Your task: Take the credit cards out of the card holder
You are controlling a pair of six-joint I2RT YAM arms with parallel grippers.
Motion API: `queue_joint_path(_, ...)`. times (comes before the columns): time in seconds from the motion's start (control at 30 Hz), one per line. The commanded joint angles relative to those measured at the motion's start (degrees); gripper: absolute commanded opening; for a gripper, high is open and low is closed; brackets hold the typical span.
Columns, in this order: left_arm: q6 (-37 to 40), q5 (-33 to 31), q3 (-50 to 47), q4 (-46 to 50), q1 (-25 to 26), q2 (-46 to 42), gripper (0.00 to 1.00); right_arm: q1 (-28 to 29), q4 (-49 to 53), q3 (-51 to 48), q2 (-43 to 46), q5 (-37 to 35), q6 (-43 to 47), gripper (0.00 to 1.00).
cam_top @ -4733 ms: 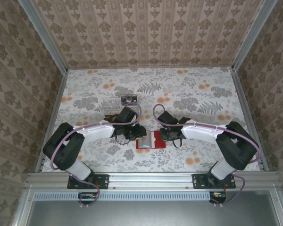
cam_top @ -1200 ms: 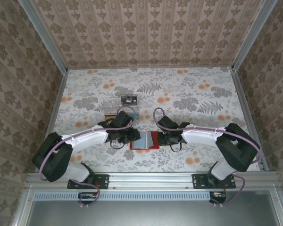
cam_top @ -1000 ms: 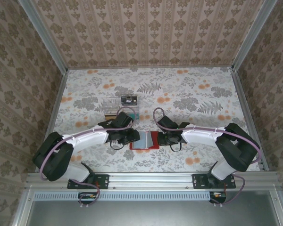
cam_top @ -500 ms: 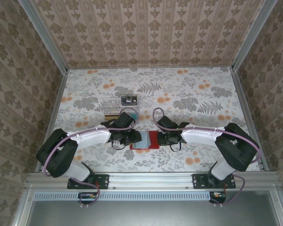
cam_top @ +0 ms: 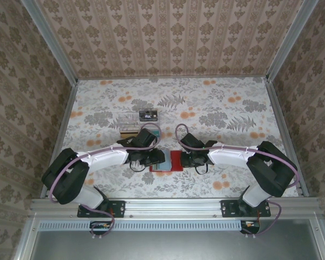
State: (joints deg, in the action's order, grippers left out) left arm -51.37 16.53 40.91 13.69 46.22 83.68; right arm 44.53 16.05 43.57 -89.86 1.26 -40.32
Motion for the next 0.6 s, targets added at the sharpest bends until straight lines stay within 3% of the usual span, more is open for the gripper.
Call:
queue_joint_path(0.0,1.5,3.2,2.6,-2.4,1.1,-0.1,0.40,1.1,-1.5,0.6,-2.0,0.9,0.0,0.24)
queue_joint_path(0.23,2.0,3.1,3.0,-1.9,1.4,-0.2,0.58,1.1,-1.6,0.5,-2.0,0.9,-0.2,0.26)
queue_joint_path(0.57,1.9,-5.3,3.6,6.5,1.4,-2.9,0.59,1.1,-1.6,0.5,-2.0,0.8,-0.3,0.26)
